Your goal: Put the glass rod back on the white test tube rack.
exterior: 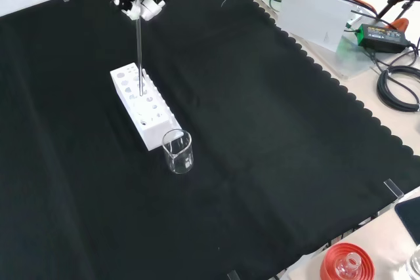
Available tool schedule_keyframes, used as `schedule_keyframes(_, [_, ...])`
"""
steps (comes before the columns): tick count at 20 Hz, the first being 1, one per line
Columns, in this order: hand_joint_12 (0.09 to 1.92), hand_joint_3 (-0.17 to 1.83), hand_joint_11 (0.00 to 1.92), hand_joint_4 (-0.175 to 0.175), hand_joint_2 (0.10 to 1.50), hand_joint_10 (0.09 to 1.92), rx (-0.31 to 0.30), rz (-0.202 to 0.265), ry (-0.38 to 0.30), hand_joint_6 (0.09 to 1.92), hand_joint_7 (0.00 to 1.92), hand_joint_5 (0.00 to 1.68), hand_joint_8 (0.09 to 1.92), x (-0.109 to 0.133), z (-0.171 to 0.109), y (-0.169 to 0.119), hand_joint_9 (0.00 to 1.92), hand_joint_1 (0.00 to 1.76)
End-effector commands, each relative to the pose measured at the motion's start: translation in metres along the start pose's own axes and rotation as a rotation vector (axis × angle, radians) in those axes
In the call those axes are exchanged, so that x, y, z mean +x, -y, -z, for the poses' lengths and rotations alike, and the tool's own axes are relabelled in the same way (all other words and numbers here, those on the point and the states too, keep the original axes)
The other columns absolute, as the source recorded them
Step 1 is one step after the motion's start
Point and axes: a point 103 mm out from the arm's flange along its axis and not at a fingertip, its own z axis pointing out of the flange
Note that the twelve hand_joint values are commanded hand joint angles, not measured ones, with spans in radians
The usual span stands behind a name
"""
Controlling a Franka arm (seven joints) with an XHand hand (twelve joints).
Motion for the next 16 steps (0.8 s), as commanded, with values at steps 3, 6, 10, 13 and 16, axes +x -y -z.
schedule_keyframes(3, [0.54, 0.93, 1.62, -0.175, 0.51, 0.37, 0.009, 0.006, -0.021, 0.83, 1.46, 1.16, 0.64, -0.003, -0.002, 0.002, 1.75, 1.33])
schedule_keyframes(6, [0.54, 0.93, 1.62, -0.175, 0.51, 0.37, 0.011, -0.004, -0.017, 0.83, 1.46, 1.16, 0.64, -0.006, -0.008, 0.005, 1.75, 1.33])
schedule_keyframes(10, [0.54, 0.93, 1.62, -0.175, 0.51, 0.37, 0.036, -0.004, 0.008, 0.82, 1.46, 1.16, 0.64, -0.011, -0.018, 0.012, 1.75, 1.33])
schedule_keyframes(13, [0.54, 0.93, 1.62, -0.175, 0.51, 0.37, 0.041, -0.004, 0.013, 0.82, 1.46, 1.16, 0.64, -0.011, -0.021, 0.014, 1.75, 1.33])
schedule_keyframes(16, [0.54, 0.92, 1.62, -0.175, 0.51, 0.36, 0.048, -0.011, 0.012, 0.82, 1.46, 1.16, 0.64, -0.011, -0.028, 0.018, 1.75, 1.33])
